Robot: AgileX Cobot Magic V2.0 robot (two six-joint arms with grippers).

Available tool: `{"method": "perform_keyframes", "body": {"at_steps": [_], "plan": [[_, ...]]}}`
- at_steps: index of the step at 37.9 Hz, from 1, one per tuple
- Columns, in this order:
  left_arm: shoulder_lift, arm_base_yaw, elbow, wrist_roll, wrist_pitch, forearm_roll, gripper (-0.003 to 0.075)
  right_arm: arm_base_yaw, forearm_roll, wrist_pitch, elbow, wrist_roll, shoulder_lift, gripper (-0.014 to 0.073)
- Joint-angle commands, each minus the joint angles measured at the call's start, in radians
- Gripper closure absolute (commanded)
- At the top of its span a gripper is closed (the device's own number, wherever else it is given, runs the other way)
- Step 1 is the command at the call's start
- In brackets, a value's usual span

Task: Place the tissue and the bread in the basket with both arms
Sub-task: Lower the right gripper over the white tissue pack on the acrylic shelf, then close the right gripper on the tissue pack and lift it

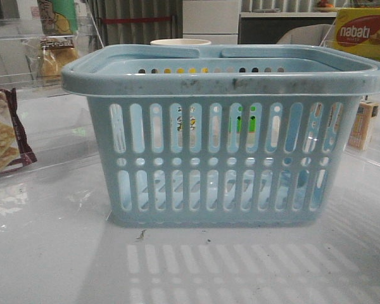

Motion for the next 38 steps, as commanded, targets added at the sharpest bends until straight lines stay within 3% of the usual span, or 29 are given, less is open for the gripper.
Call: {"method": "perform_keyframes", "body": {"at_steps": [1,7,16,25,38], "plan": [[0.012,0.0,-0.031,0.0,-0.071,-0.003,0.0174,-0.001,-0.021,-0.089,-0.026,-0.005,0.041,0.0042],[0.013,0.0,-0.031,0.0,-0.073,-0.003,0.018,-0.045,-0.041,-0.109,-0.086,0.001,0.153,0.0042],[0.013,0.0,-0.031,0.0,-0.073,-0.003,0.0231,-0.175,-0.042,-0.122,-0.349,0.001,0.442,0.0042],[0.013,0.0,-0.031,0.0,-0.073,-0.003,0.0294,-0.18,-0.087,-0.12,-0.591,0.001,0.691,0.0046],[0.013,0.0,-0.031,0.0,-0.073,-0.003,0.0377,-0.18,-0.108,-0.118,-0.783,0.001,0.928,0.0046]]}}
